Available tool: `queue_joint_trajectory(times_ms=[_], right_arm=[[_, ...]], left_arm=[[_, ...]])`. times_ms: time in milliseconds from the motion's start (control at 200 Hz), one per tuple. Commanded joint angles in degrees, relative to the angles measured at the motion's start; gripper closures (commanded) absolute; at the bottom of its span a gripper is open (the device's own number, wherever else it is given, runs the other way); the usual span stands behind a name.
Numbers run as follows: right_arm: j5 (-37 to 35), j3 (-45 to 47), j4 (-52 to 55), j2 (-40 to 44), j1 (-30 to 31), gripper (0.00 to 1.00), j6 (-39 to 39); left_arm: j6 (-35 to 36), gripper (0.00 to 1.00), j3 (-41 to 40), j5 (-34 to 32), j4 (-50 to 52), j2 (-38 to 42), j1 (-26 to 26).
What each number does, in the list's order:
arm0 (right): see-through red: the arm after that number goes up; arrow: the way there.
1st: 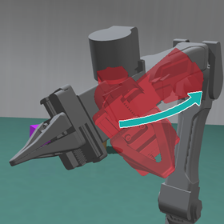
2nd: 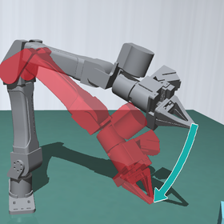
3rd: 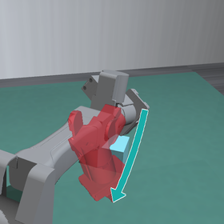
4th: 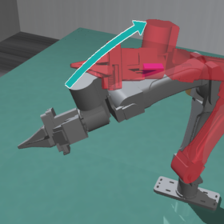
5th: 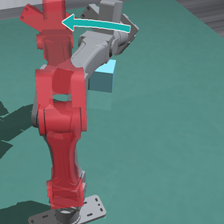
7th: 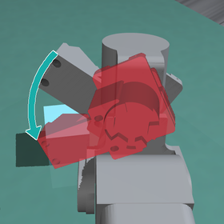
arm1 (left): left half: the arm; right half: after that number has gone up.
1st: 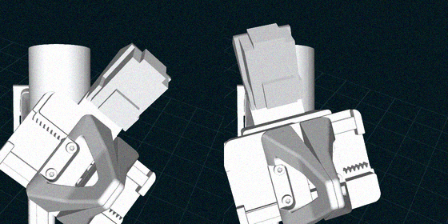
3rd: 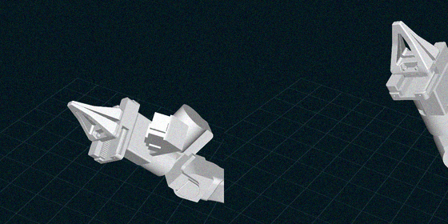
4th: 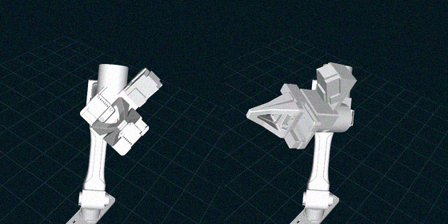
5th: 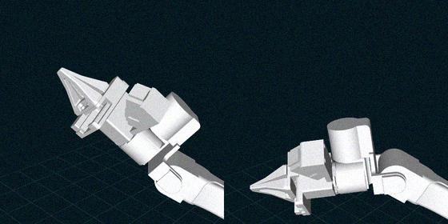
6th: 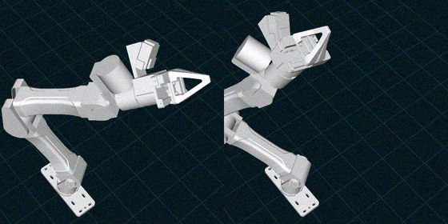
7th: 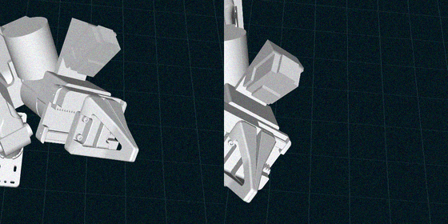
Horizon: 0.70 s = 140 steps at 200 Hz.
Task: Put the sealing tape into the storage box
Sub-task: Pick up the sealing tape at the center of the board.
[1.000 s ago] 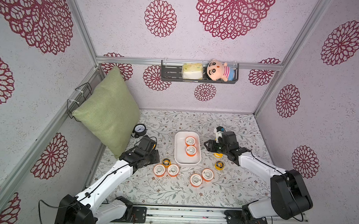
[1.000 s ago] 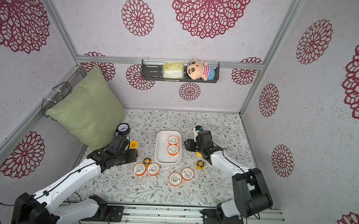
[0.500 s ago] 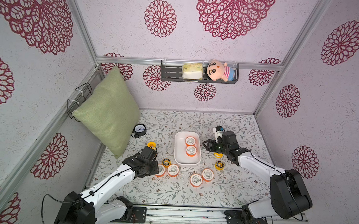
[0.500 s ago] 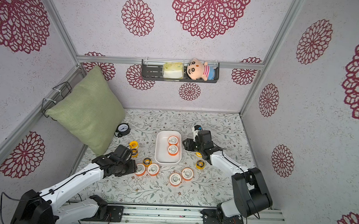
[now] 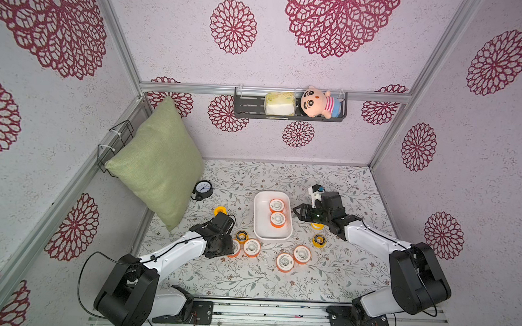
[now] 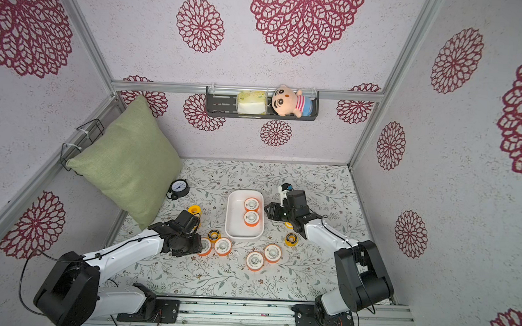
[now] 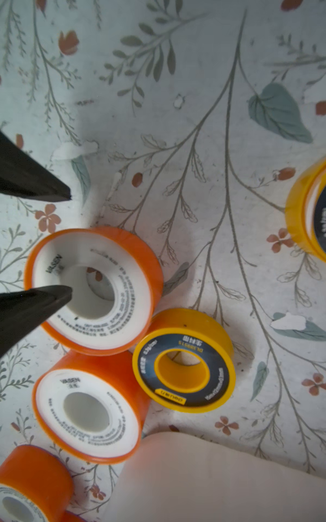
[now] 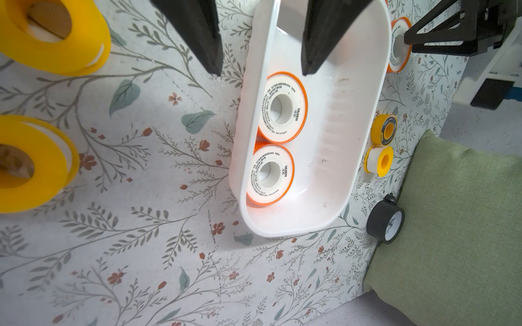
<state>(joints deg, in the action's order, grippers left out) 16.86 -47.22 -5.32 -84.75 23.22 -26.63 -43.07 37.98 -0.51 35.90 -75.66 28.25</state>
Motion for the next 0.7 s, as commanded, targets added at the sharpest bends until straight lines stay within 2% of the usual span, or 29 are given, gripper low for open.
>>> queue_joint_trajectory(times_ms=[0, 260, 455, 505, 695], right_arm=[[1.33, -0.16, -1.09, 0.02, -0.2, 0.49, -0.57], [1.79, -0.23, -0.74, -0.25, -0.2, 0.49, -0.44], [2.38, -0.4, -0.65, -0.59, -0.21, 0.49, -0.25], [2.92, -0.42, -0.83, -0.81, -0.26, 0.49, -0.16], [5.93, -0.62, -1.53, -2.53, -0.22, 0.49, 0.1]], left_arm=[[0.88, 0.47, 0.96, -0.16, -2.17, -1.05, 0.46], [0.97, 0.49, 0.96, 0.08, -4.33, -3.32, 0.49], [0.97, 0.58, 0.79, -0.33, -4.76, -5.07, 0.44], [0.74, 0.63, 0.78, -0.21, -4.95, -5.11, 0.44], [0.2, 0.7, 1.52, -3.07, -2.38, -1.74, 0.67]])
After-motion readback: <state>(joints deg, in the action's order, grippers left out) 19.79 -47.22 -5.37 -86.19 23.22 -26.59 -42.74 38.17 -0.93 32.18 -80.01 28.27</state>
